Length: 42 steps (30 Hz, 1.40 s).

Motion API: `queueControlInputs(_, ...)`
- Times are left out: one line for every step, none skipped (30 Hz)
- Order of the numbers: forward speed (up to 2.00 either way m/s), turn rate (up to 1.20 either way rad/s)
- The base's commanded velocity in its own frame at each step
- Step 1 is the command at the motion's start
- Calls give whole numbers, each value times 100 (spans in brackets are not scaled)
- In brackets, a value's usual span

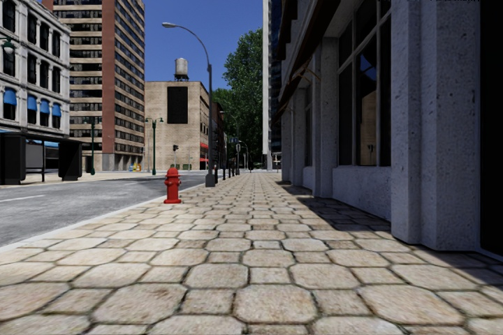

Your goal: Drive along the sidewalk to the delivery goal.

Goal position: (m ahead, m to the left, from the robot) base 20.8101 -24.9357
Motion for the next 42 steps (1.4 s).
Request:
queueControlInputs(200,0)
queueControlInputs(200,0)
queueControlInputs(200,0)
queueControlInputs(200,0)
queueControlInputs(200,0)
queueControlInputs(200,0)
queueControlInputs(200,0)
queueControlInputs(200,0)
queueControlInputs(200,0)
queueControlInputs(200,0)
queueControlInputs(200,0)
queueControlInputs(200,0)
queueControlInputs(200,0)
queueControlInputs(200,0)
queueControlInputs(200,0)
queueControlInputs(200,0)
queueControlInputs(200,0)
queueControlInputs(200,0)
queueControlInputs(200,0)
queueControlInputs(200,0)
queueControlInputs(200,0)
queueControlInputs(200,0)
queueControlInputs(200,0)
queueControlInputs(200,0)
queueControlInputs(200,0)
queueControlInputs(200,0)
queueControlInputs(200,0)
queueControlInputs(200,0)
queueControlInputs(200,0)
queueControlInputs(200,0)
queueControlInputs(200,0)
queueControlInputs(200,0)
queueControlInputs(200,0)
queueControlInputs(200,0)
queueControlInputs(200,0)
queueControlInputs(200,0)
queueControlInputs(200,0)
queueControlInputs(200,0)
queueControlInputs(200,-4)
queueControlInputs(200,-25)
queueControlInputs(200,-30)
queueControlInputs(200,-31)
